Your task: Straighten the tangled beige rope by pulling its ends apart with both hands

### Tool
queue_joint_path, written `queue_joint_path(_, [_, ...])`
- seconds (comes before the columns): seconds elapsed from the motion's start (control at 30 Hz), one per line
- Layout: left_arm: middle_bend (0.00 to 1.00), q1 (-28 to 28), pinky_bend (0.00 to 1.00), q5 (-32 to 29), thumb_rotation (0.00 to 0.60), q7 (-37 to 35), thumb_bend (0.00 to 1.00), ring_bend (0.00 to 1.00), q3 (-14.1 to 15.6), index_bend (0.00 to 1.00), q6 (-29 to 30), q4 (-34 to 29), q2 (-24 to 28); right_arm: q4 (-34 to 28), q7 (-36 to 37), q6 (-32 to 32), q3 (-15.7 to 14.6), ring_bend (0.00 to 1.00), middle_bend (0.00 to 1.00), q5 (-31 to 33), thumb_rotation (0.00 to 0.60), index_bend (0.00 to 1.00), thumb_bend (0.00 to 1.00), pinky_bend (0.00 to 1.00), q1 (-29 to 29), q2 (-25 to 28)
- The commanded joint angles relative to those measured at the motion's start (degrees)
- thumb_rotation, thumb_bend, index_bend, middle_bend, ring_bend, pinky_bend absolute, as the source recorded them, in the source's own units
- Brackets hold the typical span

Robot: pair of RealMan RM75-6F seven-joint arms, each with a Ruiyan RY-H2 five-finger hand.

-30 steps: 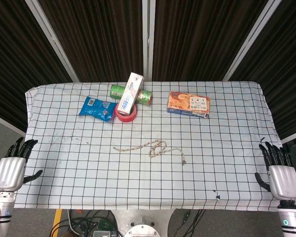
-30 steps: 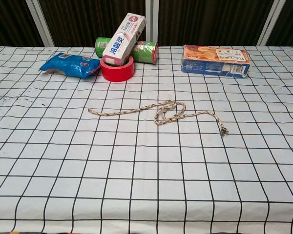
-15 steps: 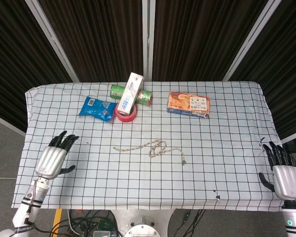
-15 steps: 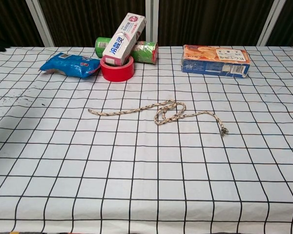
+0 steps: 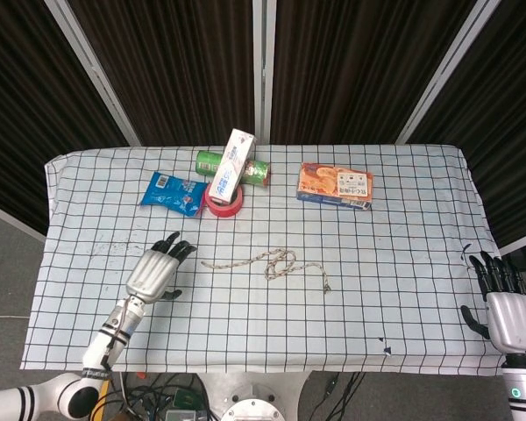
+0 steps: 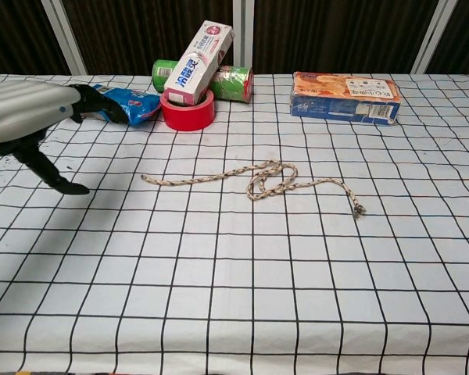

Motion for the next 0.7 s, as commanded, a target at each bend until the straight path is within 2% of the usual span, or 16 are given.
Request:
queue_joint_path(0.03, [0.22,-2.19,0.32,-0.89,0.600,0.71,0.09,0.11,-0.73,0.23,-0.87,3.13,-2.67,-0.65,-0.76,-0.07,0.02,0.00,0.00,-0.18,0.600,0.00,0.28,0.00,0.19,0.24])
queue_joint_path(0.37, [0.22,-7.06,0.31,-2.92,0.600,0.18,0.09,0.11,-1.45,0.27,-2.91,9.98,-9.87,-1.30,-1.63,-0.83,0.27,0.00,0.00,0.25,0.600,0.00,0.29,0.00,0.77,0.45])
queue_joint_path(0.7, [0.22,-11.61,0.32,-6.81,0.600,6.71,0.13,0.11,-1.59,0.32,-4.11,17.37,-14.58,-0.98,-0.84,-0.76,0.33,0.00,0.00,0.25,0.600,0.00,0.29,0.00,0.86,0.38])
